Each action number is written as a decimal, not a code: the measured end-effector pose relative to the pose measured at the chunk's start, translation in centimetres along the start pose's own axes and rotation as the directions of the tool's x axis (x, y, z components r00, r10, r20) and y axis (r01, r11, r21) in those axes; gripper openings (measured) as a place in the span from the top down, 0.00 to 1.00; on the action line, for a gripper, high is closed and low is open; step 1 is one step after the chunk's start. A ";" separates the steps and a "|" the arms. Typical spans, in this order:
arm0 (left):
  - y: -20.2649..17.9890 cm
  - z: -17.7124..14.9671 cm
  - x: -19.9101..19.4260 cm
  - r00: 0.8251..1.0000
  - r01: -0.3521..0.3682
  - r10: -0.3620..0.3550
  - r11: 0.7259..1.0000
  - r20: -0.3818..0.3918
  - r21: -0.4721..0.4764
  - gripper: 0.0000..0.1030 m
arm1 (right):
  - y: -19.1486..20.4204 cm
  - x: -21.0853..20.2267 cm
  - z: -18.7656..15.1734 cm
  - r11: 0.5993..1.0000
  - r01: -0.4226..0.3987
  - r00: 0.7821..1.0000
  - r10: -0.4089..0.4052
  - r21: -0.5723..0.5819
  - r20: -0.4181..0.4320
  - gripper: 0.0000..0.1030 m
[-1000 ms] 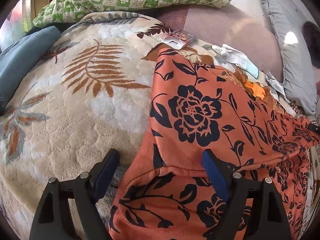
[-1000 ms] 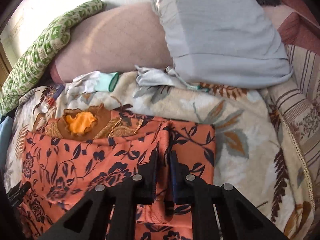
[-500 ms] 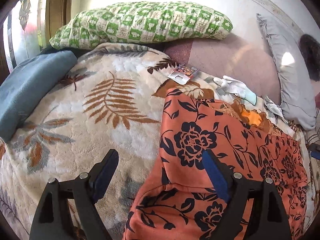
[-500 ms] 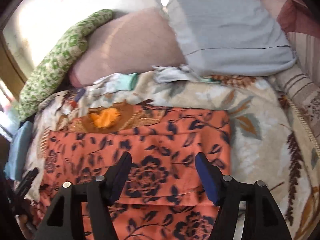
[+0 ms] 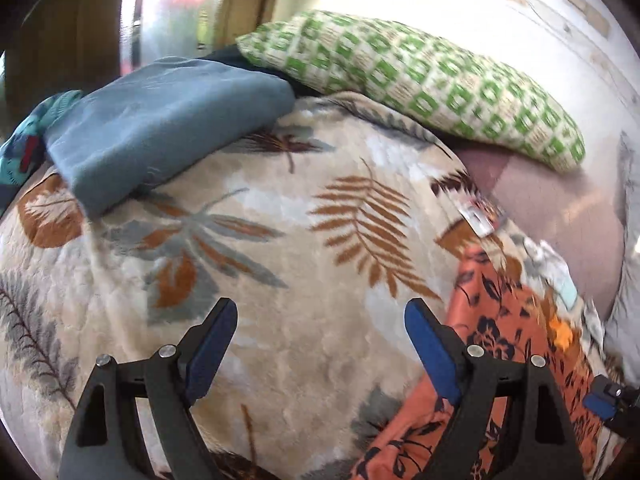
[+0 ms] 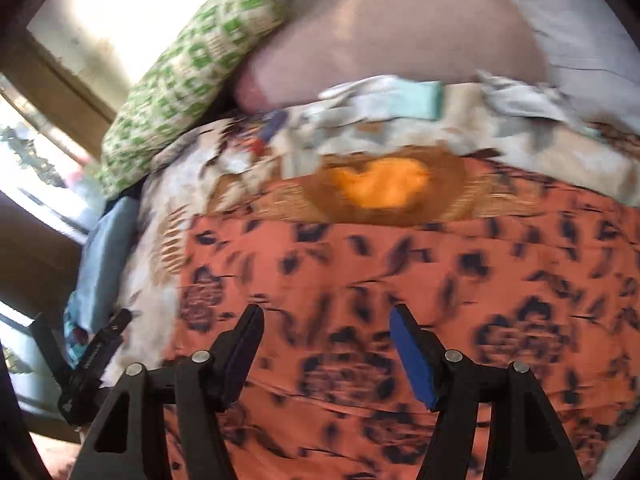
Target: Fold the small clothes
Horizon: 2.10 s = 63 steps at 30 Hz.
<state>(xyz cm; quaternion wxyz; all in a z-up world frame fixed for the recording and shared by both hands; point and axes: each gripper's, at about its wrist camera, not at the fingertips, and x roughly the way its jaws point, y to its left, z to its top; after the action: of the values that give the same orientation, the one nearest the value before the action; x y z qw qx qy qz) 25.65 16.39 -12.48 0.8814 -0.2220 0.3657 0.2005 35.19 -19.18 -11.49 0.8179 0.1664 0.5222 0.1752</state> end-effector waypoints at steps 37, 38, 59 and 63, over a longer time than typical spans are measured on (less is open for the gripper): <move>5.9 2.1 -2.6 0.984 -0.088 0.114 0.979 0.139 -0.185 0.16 | 10.9 15.0 -4.8 0.801 -0.471 0.835 0.540 0.370 -0.108 0.17; 5.8 2.2 -2.6 0.982 -0.093 0.121 0.979 0.147 -0.181 0.16 | 11.3 14.1 -4.6 0.793 -0.494 0.825 0.557 0.357 -0.094 0.18; 3.2 -2.5 -6.8 0.989 -0.052 0.050 0.999 0.136 0.010 0.16 | -20.5 -16.1 -14.5 0.756 -0.376 0.908 0.187 0.535 0.374 0.18; 1.8 -3.4 -6.1 0.990 -0.043 0.036 0.998 0.139 0.051 0.16 | -24.4 -14.6 -11.3 0.685 -0.453 0.874 0.216 0.571 0.435 0.18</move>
<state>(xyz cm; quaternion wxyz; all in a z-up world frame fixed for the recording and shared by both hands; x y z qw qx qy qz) 18.89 14.92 -10.62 0.9060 -0.1766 0.3136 0.2229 21.87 -46.39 -15.53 0.7350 0.5637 0.3637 0.0983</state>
